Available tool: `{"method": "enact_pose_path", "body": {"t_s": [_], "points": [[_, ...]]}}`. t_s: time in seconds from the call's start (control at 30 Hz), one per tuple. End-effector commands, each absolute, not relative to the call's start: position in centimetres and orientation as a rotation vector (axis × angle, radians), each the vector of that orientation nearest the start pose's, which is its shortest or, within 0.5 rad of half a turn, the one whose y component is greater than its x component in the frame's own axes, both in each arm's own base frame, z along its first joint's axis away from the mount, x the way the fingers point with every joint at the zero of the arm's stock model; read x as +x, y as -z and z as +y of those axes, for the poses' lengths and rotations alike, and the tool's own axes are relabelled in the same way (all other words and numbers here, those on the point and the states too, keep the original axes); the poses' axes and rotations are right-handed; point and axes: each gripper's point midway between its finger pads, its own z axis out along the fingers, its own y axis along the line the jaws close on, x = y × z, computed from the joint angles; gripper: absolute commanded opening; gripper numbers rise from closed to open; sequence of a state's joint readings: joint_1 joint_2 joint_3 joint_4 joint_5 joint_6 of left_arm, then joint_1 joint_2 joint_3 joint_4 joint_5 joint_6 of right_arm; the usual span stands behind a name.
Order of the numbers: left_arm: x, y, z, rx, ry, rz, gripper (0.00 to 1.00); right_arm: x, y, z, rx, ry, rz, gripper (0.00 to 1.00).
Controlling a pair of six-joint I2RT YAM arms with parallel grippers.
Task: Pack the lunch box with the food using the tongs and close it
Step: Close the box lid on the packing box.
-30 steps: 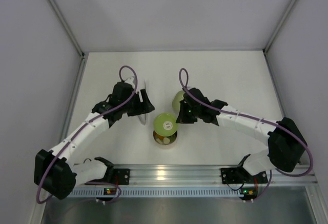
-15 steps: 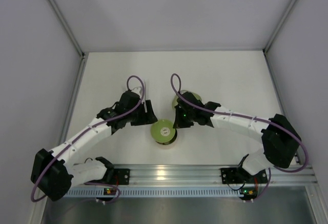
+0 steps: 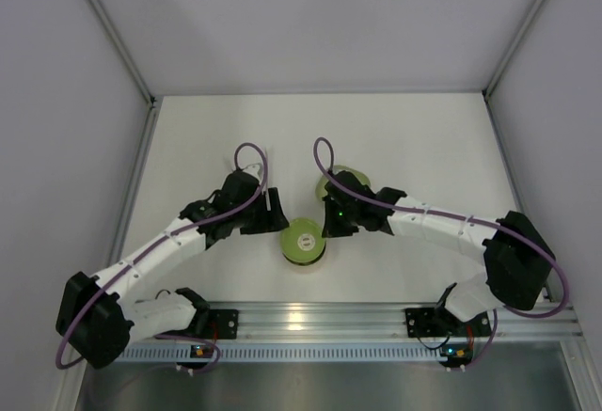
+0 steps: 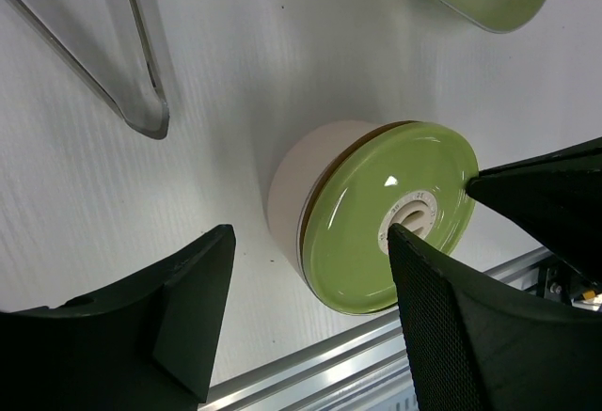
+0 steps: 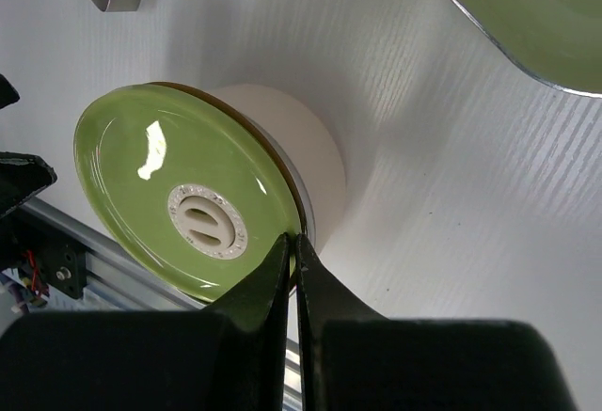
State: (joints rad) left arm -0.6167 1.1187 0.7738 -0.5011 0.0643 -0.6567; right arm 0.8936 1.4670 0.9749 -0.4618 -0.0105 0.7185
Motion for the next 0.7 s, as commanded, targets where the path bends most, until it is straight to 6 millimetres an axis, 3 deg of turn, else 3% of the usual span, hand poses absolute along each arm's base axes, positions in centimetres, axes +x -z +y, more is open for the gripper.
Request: {"method": "enact_pose_path", "body": {"t_s": [0.0,0.6,0.67], "points": [[21.8,-12.0,-20.0,-0.03,0.641,2.508,0.71,19.4,-10.0,29.0,-0.233,-0.601,2.629,0.0],[21.5,-11.0,-20.4,0.003,0.614,2.541,0.71,18.3,-10.9,29.7,-0.332,-0.611,2.629,0.0],[21.5,-10.9,-20.4,0.004,0.61,2.543,0.71,18.3,-11.3,29.8,-0.34,-0.615,2.616,0.05]]}}
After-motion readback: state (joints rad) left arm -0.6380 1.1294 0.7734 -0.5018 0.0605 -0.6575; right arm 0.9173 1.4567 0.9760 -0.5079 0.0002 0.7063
